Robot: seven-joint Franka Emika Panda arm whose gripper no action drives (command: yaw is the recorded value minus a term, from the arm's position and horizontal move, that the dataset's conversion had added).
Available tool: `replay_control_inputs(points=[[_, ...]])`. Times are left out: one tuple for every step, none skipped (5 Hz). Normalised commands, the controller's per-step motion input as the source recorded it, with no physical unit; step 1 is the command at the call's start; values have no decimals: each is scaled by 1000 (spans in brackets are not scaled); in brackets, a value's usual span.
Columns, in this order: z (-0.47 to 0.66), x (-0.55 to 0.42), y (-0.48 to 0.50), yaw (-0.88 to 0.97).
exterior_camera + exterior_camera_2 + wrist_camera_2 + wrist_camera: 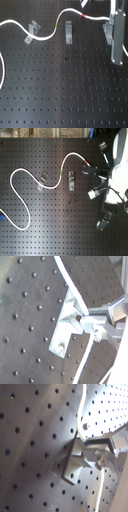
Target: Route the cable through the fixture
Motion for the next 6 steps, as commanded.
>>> replay_control_inputs(points=[[-70,-150,17,-654],[-50,-112,16,-700],[-82,-122,6,-649],[-67,-105,-5,-643],[-86,-130,-14,-500],[-67,-191,-46,-369]])
